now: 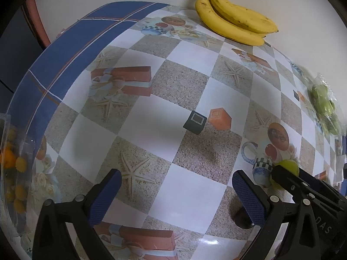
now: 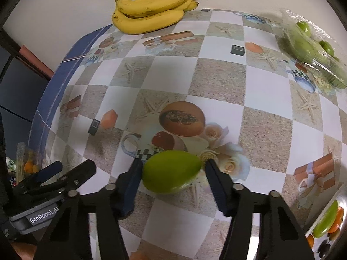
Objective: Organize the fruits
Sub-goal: 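Close the right tool on the green mango while the left tool closes on the dark plum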
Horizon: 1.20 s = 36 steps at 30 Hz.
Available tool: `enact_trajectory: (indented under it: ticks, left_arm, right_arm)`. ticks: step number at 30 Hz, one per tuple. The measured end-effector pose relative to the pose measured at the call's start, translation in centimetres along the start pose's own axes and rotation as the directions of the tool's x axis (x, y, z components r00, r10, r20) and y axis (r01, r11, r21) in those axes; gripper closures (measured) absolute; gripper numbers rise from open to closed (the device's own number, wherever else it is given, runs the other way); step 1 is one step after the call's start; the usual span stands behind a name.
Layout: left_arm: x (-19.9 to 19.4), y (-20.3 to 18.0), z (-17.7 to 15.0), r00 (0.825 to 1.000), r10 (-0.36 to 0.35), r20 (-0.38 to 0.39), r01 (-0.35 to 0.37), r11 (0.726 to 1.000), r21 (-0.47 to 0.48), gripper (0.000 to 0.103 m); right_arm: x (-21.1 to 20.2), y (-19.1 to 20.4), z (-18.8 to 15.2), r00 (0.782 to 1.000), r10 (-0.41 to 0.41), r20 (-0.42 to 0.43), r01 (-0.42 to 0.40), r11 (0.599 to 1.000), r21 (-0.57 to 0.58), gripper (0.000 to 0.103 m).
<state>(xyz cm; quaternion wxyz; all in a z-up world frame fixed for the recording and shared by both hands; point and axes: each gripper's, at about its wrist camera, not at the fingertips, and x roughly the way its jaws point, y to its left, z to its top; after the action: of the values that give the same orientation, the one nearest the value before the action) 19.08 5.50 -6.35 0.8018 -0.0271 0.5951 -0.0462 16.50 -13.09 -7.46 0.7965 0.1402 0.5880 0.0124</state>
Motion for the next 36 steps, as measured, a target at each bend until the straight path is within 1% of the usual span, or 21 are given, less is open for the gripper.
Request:
enact_trajectory:
  ticks: [3, 7, 12, 14, 18, 22, 24, 26, 28, 30, 36]
  left_arm:
    - [-0.2, 0.1, -0.1, 1.000, -0.004, -0.001, 0.004, 1.000, -0.004, 0.000]
    - [-0.6, -0.1, -0.4, 1.000, -0.023, -0.010, 0.023, 1.000, -0.002, 0.000]
    - [-1.2, -1.4, -0.9, 0.998, -0.061, -0.021, 0.062, 0.997, 0.044, 0.001]
    - [-1.4, -2.0, -1.3, 0.996, -0.086, -0.030, 0.087, 0.994, 0.063, 0.003]
    - [-1.7, -3.5, -2.2, 0.992, -0.117, -0.056, 0.123, 0.986, 0.109, 0.017]
    - [-1.7, -5.0, -3.1, 0.988, -0.131, -0.080, 0.143, 0.977, 0.159, 0.021]
    - [-1.6, -5.9, -3.5, 0.987, -0.134, -0.092, 0.149, 0.971, 0.187, 0.030]
    - [-1.4, -6.5, -3.9, 0.986, -0.130, -0.103, 0.148, 0.969, 0.198, 0.034]
    - [-1.1, -6.8, -4.1, 0.986, -0.128, -0.111, 0.148, 0.968, 0.204, 0.045]
    - [-0.9, -7.0, -4.3, 0.985, -0.125, -0.117, 0.147, 0.967, 0.207, 0.052]
    - [-0.4, -7.6, -4.3, 0.986, -0.121, -0.118, 0.144, 0.967, 0.208, 0.065]
  right_arm:
    - [-0.1, 0.1, 0.0, 1.000, -0.010, -0.001, 0.010, 1.000, -0.003, 0.047]
    - [-0.6, -0.3, -0.3, 1.000, -0.004, 0.001, 0.004, 1.000, 0.014, 0.047]
    - [-2.0, -1.2, -1.2, 1.000, -0.021, 0.007, 0.021, 0.999, 0.035, 0.047]
    - [-2.7, -1.8, -1.7, 1.000, -0.029, 0.010, 0.028, 0.999, 0.047, 0.047]
    - [-4.0, -2.6, -2.5, 0.999, -0.040, 0.017, 0.039, 0.997, 0.059, 0.047]
    - [-5.2, -3.6, -3.4, 0.999, -0.043, 0.026, 0.040, 0.996, 0.085, 0.047]
    - [-5.8, -4.1, -3.9, 0.999, -0.045, 0.030, 0.042, 0.994, 0.101, 0.047]
    - [-6.2, -4.5, -4.4, 0.998, -0.045, 0.032, 0.042, 0.993, 0.110, 0.047]
    - [-6.5, -4.9, -4.8, 0.998, -0.043, 0.035, 0.039, 0.992, 0.122, 0.047]
    - [-6.8, -5.2, -5.2, 0.998, -0.040, 0.037, 0.035, 0.991, 0.130, 0.047]
    - [-7.6, -5.8, -5.9, 0.998, -0.032, 0.051, 0.024, 0.988, 0.151, 0.047]
